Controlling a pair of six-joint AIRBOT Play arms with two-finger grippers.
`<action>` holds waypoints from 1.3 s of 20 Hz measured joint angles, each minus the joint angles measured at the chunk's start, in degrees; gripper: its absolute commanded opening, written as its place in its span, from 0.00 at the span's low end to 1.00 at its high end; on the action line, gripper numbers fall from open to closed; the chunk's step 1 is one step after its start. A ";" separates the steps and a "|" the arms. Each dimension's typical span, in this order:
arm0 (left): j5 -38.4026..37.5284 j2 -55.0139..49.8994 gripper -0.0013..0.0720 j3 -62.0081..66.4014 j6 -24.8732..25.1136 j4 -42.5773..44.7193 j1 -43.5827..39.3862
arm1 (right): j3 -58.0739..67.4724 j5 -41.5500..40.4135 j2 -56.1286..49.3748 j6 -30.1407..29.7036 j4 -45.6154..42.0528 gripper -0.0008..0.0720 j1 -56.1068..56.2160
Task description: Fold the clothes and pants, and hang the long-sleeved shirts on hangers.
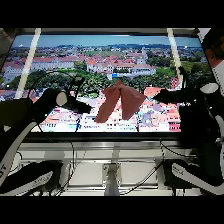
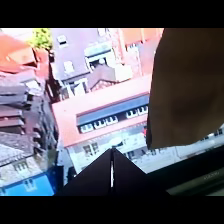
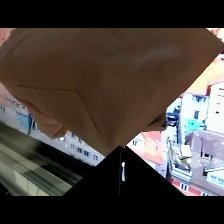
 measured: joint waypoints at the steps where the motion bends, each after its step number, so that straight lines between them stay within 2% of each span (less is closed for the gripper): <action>1: 0.02 0.55 0.03 -2.29 3.91 -5.31 2.10 | -1.62 0.70 -1.31 -1.49 2.32 0.02 -0.33; 3: 0.13 1.20 0.03 -6.32 10.67 -14.99 5.73 | -3.48 1.64 -4.70 -3.48 7.37 0.03 -1.22; 4: 0.11 1.40 0.05 -7.91 13.14 -18.64 7.04 | -4.11 1.53 -6.62 -3.91 9.16 0.09 -1.62; 5: 0.11 1.55 0.06 -9.38 15.02 -21.81 8.07 | -4.46 0.70 -8.28 -3.98 10.78 0.25 -1.92; 6: 0.11 1.64 0.24 -10.54 16.37 -23.91 8.72 | -4.76 -0.17 -9.84 -3.91 11.98 0.49 -2.12; 7: 0.07 1.70 0.63 -11.47 17.44 -25.59 9.11 | -5.01 -1.40 -11.32 -3.56 12.50 0.72 -2.25; 8: 0.07 1.77 0.78 -12.20 18.29 -27.21 9.33 | -5.16 -2.99 -12.52 -3.04 13.22 0.74 -2.38; 12: 0.04 1.86 0.78 -13.62 19.32 -30.42 9.51 | -5.46 -8.96 -15.17 0.52 13.16 0.74 -2.54; 17: -0.02 1.77 0.78 -14.03 19.08 -31.67 8.22 | -5.51 -12.55 -16.15 3.74 12.96 0.74 -1.68; 23: 0.44 -2.78 0.75 -14.12 14.49 -32.04 5.31 | -5.51 -18.82 -17.05 8.11 12.85 0.74 1.99; 26: 3.93 -5.42 0.75 -14.12 13.18 -33.38 4.63 | -5.51 -20.46 -17.14 9.62 12.90 0.74 2.67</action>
